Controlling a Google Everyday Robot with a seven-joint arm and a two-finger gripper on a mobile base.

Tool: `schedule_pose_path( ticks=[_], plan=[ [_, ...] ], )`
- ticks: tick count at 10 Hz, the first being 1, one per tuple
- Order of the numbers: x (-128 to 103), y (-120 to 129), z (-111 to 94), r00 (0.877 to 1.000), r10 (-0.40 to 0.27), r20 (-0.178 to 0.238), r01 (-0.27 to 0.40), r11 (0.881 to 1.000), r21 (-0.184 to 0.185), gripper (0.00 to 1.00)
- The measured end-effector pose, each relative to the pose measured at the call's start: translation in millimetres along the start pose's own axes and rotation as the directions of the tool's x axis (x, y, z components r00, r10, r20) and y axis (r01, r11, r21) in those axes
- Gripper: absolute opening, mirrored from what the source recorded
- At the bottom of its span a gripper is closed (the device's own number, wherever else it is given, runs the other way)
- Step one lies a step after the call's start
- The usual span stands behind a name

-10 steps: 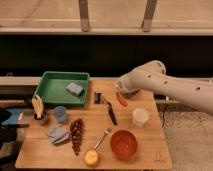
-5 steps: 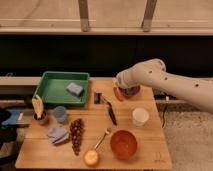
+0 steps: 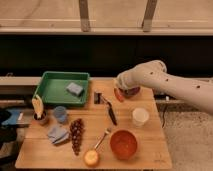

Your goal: Place pepper in tray

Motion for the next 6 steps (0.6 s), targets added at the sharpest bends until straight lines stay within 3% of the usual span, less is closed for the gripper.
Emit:
schedule_pose_path(
  ticks=[2,6],
  plan=[
    [-5,9,7,1.000,-0.024,0.001,0.024,0.999,-0.039,0.00],
    [-36,54,48,0.995,-0.099,-0.003,0.097,0.987,-0.125,0.00]
  ],
)
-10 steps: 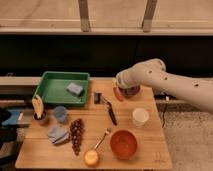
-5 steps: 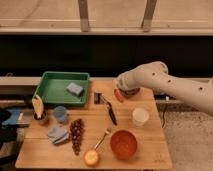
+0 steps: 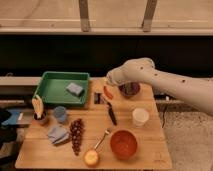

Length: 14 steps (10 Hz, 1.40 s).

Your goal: Place pepper in tray

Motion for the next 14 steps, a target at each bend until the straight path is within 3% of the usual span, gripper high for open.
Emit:
schedule_pose_path(
  ticks=[4,9,11,14],
  plan=[
    [-35,31,37,0.997,-0.080,0.009,0.081,0.994,-0.078,0.00],
    [-81,69,53,0.981,-0.190,0.050,0.195,0.970,-0.142,0.00],
    [-88,83,60,0.974,-0.217,0.056,0.224,0.959,-0.174,0.00],
    [-86,112,84,0.971,-0.237,0.037,0.239,0.938,-0.251,0.00]
  ],
)
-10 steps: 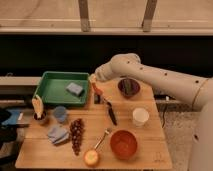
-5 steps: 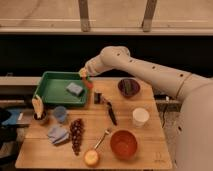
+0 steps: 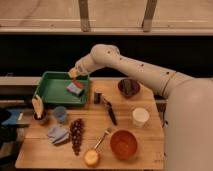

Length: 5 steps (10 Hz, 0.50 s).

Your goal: Place pepper in tray

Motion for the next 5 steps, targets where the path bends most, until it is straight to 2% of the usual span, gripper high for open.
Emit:
schedule_pose_path(
  ticks=[2,3,5],
  plan=[
    [5,16,21,1.000,-0.008,-0.025,0.007,0.999,-0.044,0.00],
    [8,20,27,0.999,-0.010,-0.035,0.009,0.999,-0.053,0.00],
    [21,11,39,0.998,0.014,-0.068,-0.017,0.998,-0.056,0.00]
  ],
)
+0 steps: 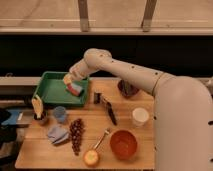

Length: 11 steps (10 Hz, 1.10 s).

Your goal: Place pepper in tray

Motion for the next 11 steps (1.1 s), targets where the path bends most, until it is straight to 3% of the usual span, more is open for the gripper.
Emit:
schedule_pose_path(
  ticks=[2,9,11],
  plan=[
    [2,-8,7,1.000,0.018,-0.021,-0.018,1.000,0.003,0.02],
    [-6,-27,7,0.999,0.046,-0.016,-0.045,0.999,0.014,0.69],
    [-12,-28,8,0.999,0.044,-0.009,-0.044,0.999,0.008,0.71]
  ],
)
